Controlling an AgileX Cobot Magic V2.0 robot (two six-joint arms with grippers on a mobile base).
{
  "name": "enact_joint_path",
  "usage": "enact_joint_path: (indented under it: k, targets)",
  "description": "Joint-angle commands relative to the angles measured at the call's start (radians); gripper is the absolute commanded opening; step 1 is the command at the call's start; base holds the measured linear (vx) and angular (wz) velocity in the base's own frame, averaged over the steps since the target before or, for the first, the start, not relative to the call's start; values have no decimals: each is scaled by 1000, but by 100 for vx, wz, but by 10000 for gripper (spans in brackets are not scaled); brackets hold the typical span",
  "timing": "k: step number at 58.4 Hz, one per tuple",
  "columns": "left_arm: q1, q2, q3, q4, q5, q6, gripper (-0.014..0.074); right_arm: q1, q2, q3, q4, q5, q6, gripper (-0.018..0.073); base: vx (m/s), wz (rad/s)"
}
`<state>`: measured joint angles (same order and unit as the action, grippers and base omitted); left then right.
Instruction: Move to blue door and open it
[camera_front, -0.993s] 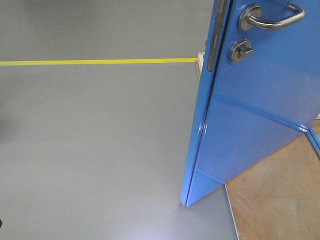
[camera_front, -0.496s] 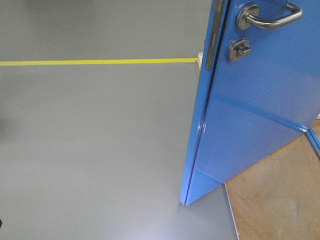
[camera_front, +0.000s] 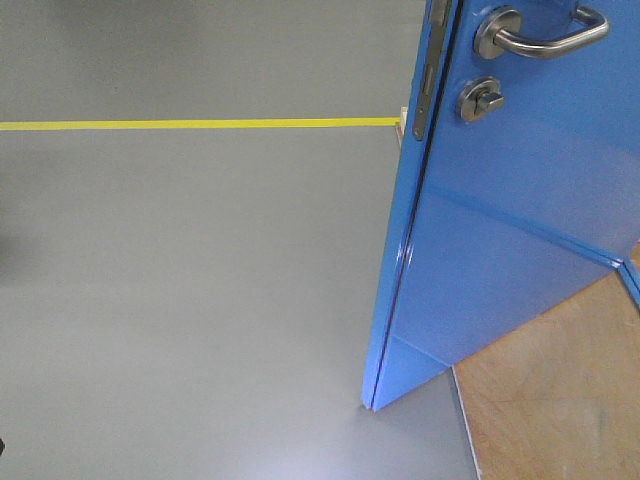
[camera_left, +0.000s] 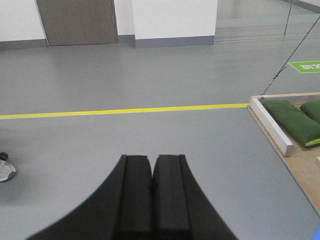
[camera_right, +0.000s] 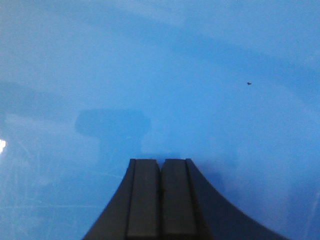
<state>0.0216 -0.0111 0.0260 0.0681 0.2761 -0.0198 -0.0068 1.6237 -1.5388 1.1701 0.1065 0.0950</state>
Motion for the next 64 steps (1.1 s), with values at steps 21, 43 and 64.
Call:
enact_joint_path:
  k: [21,43,64]
  targets:
    - [-2,-12,-27,-3,-85,-7,73,4,-36,-34,1,-14,-7,11,7,5]
    - [-2,-12,-27,-3,-85,-7,73,4,-36,-34,1,-14,-7,11,13,12]
    - [-2,-12,-27,-3,-85,-7,73,4,-36,-34,1,-14,-7,11,20,6]
